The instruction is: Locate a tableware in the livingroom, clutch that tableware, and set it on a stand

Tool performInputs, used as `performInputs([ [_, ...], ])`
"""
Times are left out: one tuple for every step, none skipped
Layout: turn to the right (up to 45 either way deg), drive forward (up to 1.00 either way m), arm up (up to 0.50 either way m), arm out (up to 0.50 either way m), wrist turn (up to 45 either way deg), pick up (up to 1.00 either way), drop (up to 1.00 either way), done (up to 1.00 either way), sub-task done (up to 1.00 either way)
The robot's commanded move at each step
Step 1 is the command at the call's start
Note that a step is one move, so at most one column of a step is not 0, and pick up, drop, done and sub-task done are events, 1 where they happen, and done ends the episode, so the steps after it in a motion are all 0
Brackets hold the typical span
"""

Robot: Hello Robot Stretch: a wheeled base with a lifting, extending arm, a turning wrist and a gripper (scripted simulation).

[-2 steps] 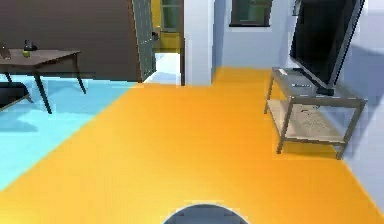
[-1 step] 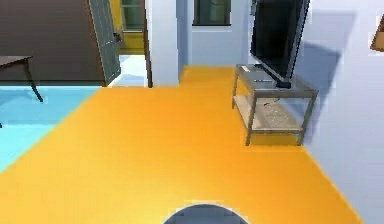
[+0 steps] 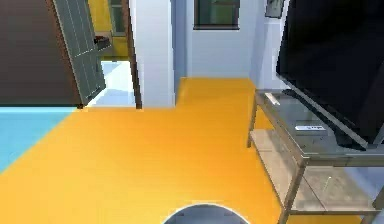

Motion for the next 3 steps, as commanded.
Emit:
performInputs([
  [0.0, 1.00, 0.00, 0.00, 0.0, 0.00, 0.00, 0.00, 0.00],
  [0.0, 0.40, 0.00, 0.00, 0.0, 0.00, 0.00, 0.00, 0.00],
  [-45.0, 0.00, 0.00, 0.00, 0.0, 0.00, 0.00, 0.00, 0.00],
])
